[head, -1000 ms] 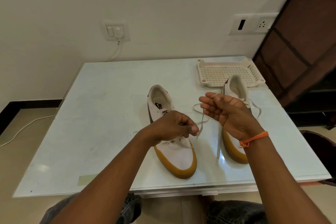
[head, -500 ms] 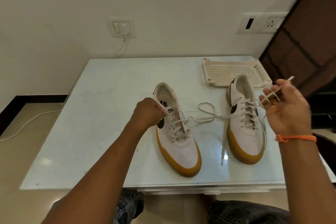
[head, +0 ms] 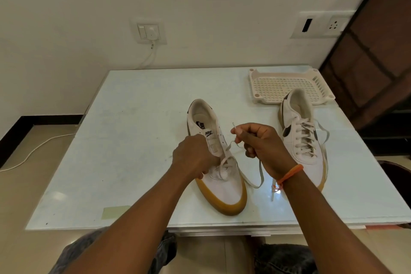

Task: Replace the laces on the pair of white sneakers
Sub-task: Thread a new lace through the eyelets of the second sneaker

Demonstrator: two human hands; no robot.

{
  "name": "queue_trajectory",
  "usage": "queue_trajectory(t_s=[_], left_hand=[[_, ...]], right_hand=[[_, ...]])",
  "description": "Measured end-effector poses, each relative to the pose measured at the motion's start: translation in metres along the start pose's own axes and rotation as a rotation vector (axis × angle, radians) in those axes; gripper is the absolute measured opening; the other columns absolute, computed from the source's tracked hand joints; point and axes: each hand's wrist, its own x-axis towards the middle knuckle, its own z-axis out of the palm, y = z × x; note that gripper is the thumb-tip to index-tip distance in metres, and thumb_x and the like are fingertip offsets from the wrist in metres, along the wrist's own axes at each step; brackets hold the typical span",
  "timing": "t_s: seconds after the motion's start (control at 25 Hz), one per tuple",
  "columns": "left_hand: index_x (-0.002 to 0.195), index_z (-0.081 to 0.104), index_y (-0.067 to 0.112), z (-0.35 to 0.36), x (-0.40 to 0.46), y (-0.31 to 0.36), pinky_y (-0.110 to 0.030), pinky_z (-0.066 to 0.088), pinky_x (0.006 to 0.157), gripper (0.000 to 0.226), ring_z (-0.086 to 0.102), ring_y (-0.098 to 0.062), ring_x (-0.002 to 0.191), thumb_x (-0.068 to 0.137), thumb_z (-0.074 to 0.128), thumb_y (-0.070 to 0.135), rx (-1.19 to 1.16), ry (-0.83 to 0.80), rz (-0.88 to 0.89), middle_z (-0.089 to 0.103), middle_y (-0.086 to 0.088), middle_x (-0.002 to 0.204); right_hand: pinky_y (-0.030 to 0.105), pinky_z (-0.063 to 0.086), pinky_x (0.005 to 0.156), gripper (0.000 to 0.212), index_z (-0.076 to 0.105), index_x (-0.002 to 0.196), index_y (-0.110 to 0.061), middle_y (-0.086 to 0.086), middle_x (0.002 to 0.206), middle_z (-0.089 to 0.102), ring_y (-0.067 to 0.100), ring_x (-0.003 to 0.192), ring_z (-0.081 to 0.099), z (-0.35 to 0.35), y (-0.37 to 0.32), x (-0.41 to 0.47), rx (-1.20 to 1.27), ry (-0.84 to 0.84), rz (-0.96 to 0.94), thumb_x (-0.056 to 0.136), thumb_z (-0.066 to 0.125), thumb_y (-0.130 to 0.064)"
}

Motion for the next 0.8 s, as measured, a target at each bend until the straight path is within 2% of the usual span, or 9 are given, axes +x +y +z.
queue_trajectory(t_s=[0.12,0.2,0.28,0.4,0.44,0.56,0.64,0.72,0.8], left_hand=[[0.073,0.065,0.013,0.011,-0.011,0.018,-0.03,0.061,0.065,0.041,0.068,-0.013,0.051,0.082,0.07,0.052,-0.012,-0.134,0.181,0.07,-0.001,0.063],[0.082,0.069,0.012,0.018,-0.013,0.032,-0.029,0.059,0.069,0.044,0.068,-0.012,0.056,0.083,0.067,0.055,-0.078,-0.198,0.321,0.071,-0.001,0.07],[0.089,0.07,0.013,0.017,-0.009,0.035,-0.033,0.058,0.075,0.035,0.065,-0.01,0.061,0.087,0.066,0.048,-0.14,-0.125,0.361,0.069,0.002,0.075],[0.077,0.063,0.008,0.002,0.011,0.012,-0.036,0.057,0.071,0.036,0.065,-0.017,0.066,0.091,0.062,0.042,-0.043,0.246,0.157,0.068,-0.004,0.075],[0.077,0.06,0.009,-0.005,0.015,0.002,-0.035,0.057,0.068,0.04,0.067,-0.02,0.066,0.09,0.061,0.046,0.003,0.292,0.071,0.069,-0.006,0.076],[0.09,0.06,0.017,-0.013,0.015,-0.012,-0.033,0.06,0.065,0.044,0.068,-0.017,0.05,0.085,0.062,0.06,0.004,0.163,-0.069,0.068,0.0,0.074],[0.095,0.059,0.018,-0.007,0.012,-0.008,-0.034,0.061,0.066,0.048,0.068,-0.017,0.052,0.08,0.066,0.063,0.013,0.135,-0.078,0.068,0.001,0.079],[0.096,0.06,0.016,-0.002,0.016,-0.007,-0.035,0.061,0.068,0.049,0.069,-0.021,0.063,0.076,0.072,0.059,0.014,0.176,-0.069,0.069,-0.001,0.082],[0.098,0.062,0.013,-0.003,0.021,-0.009,-0.039,0.061,0.067,0.044,0.07,-0.023,0.065,0.074,0.078,0.046,-0.102,0.165,-0.092,0.07,-0.004,0.083]], right_hand=[[0.026,0.036,0.052,0.015,0.072,0.098,-0.009,0.002,0.075,0.064,0.011,0.053,0.04,-0.011,0.001,0.006,0.047,0.126,0.006,0.095,0.06,-0.019],[0.026,0.037,0.052,0.016,0.071,0.101,-0.008,0.002,0.076,0.063,0.011,0.054,0.04,-0.018,0.003,0.008,0.057,0.158,0.009,0.095,0.059,-0.018],[0.025,0.037,0.05,0.016,0.071,0.101,-0.007,0.003,0.076,0.063,0.013,0.054,0.04,-0.021,0.005,0.009,0.069,0.158,0.011,0.096,0.059,-0.017],[0.023,0.036,0.049,0.015,0.07,0.099,-0.008,0.004,0.079,0.062,0.013,0.056,0.039,-0.022,0.005,0.01,0.101,0.132,0.005,0.096,0.058,-0.018],[0.023,0.035,0.048,0.015,0.07,0.098,-0.009,0.004,0.08,0.063,0.013,0.056,0.039,-0.02,0.005,0.01,0.111,0.101,0.003,0.095,0.059,-0.018],[0.022,0.034,0.048,0.015,0.066,0.096,-0.008,0.003,0.082,0.063,0.01,0.055,0.04,-0.005,0.004,0.004,0.278,-0.171,0.048,0.092,0.058,-0.02],[0.023,0.035,0.047,0.014,0.064,0.095,-0.007,0.004,0.083,0.064,0.01,0.055,0.043,0.007,0.003,-0.001,0.383,-0.343,0.083,0.092,0.057,-0.019],[0.023,0.035,0.046,0.015,0.067,0.096,-0.008,0.005,0.085,0.066,0.009,0.053,0.042,0.013,0.006,-0.002,0.339,-0.291,0.091,0.091,0.06,-0.02],[0.021,0.035,0.045,0.014,0.073,0.097,-0.012,0.003,0.084,0.069,0.005,0.052,0.042,0.014,0.01,0.0,0.097,-0.088,0.046,0.09,0.064,-0.02]])
